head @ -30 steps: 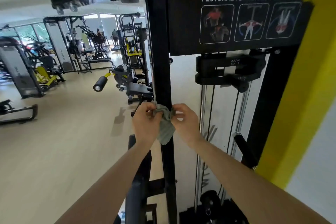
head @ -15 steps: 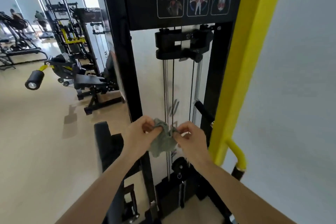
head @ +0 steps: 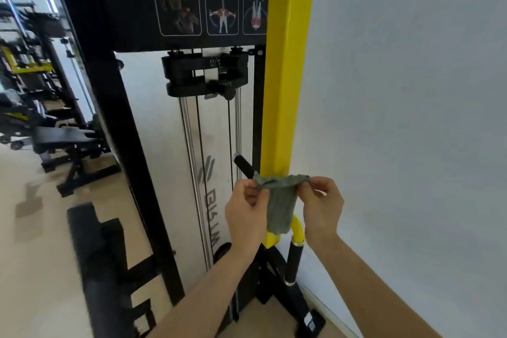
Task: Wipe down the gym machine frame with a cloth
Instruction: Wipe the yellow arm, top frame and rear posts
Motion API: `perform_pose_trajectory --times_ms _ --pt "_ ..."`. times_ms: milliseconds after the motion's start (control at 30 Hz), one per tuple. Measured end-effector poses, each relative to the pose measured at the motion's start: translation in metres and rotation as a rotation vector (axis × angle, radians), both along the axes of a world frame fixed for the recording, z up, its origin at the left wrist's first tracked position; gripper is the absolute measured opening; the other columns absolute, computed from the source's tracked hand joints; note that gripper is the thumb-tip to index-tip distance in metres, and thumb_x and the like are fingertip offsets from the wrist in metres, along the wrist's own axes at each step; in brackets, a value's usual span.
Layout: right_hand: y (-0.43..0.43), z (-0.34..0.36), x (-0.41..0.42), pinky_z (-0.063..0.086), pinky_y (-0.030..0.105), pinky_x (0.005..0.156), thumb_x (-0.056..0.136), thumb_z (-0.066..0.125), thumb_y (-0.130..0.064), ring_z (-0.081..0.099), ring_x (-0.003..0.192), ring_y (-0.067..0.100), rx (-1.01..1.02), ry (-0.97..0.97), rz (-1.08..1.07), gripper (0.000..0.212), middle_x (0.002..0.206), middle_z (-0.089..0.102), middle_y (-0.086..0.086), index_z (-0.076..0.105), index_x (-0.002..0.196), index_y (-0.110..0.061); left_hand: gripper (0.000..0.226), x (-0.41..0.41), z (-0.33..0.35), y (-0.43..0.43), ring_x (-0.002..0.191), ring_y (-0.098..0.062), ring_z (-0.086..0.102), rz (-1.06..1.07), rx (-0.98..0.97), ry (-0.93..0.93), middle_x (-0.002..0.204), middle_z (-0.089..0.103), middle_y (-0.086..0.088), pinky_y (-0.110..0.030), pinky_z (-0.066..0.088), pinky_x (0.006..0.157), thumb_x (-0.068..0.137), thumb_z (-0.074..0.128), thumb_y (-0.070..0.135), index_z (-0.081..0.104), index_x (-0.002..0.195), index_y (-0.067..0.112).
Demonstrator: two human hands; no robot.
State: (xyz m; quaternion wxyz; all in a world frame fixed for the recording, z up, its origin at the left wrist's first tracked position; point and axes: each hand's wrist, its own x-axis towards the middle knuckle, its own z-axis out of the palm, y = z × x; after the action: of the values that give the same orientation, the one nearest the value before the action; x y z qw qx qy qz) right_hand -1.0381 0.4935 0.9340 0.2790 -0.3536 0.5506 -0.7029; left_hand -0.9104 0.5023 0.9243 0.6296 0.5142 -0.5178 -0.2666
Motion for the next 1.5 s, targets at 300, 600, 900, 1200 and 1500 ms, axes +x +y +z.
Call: perform_pose_trajectory --times_ms 300,600,900,1200,1500 --pt "-0.042 -0.030 -0.024 0.056 0.020 0.077 0.091 0.060 0.009 0.071 0.094 0.012 -0.015 0.005 0.617 0.032 0.098 0.073 -0.006 0.061 0.110 -0.017 0.030 -0.037 -0.029 -0.021 0.104 0.004 0.061 0.064 0.044 0.047 0.115 0.064 0.008 -0.014 0.052 0.087 0.097 0.064 0.008 0.055 0.122 0.021" --pt "-0.060 -0.043 -0.040 0.050 0.018 0.100 0.093 0.060 0.006 0.062 0.116 -0.002 -0.040 0.270 0.892 0.054 0.126 0.065 -0.011 0.054 0.134 -0.030 0.040 -0.044 -0.038 -0.035 0.119 -0.008 0.062 0.100 0.174 0.088 0.128 0.063 0.007 -0.027 0.056 0.096 0.101 0.060 0.016 0.049 0.139 0.022" --pt "-0.081 -0.043 -0.043 0.052 0.037 0.105 0.097 0.062 -0.005 0.065 0.115 0.011 -0.081 0.256 0.930 0.041 0.122 0.070 -0.002 0.059 0.137 -0.015 0.030 -0.063 -0.013 -0.025 0.097 0.004 0.066 0.251 0.080 0.026 0.110 0.071 0.007 -0.010 0.052 0.078 0.098 0.063 0.007 0.061 0.116 0.031" --pt "-0.106 0.016 -0.046 0.054 0.031 0.099 0.096 0.066 -0.009 0.066 0.115 0.014 -0.301 0.276 1.002 0.038 0.119 0.072 -0.002 0.062 0.133 -0.013 0.023 -0.042 0.054 -0.035 0.092 -0.004 0.069 0.277 -0.003 -0.048 0.096 0.076 0.012 -0.019 0.055 0.080 0.093 0.070 0.011 0.070 0.104 0.031" --pt "-0.122 0.074 -0.045 0.053 0.014 0.086 0.096 0.066 -0.012 0.066 0.112 0.006 -0.402 0.278 1.034 0.035 0.113 0.071 -0.016 0.062 0.128 -0.023 0.015 -0.035 0.129 -0.045 0.098 -0.016 0.073 0.174 0.052 0.053 0.099 0.078 0.001 -0.043 0.059 0.092 0.094 0.070 0.024 0.076 0.104 0.015"
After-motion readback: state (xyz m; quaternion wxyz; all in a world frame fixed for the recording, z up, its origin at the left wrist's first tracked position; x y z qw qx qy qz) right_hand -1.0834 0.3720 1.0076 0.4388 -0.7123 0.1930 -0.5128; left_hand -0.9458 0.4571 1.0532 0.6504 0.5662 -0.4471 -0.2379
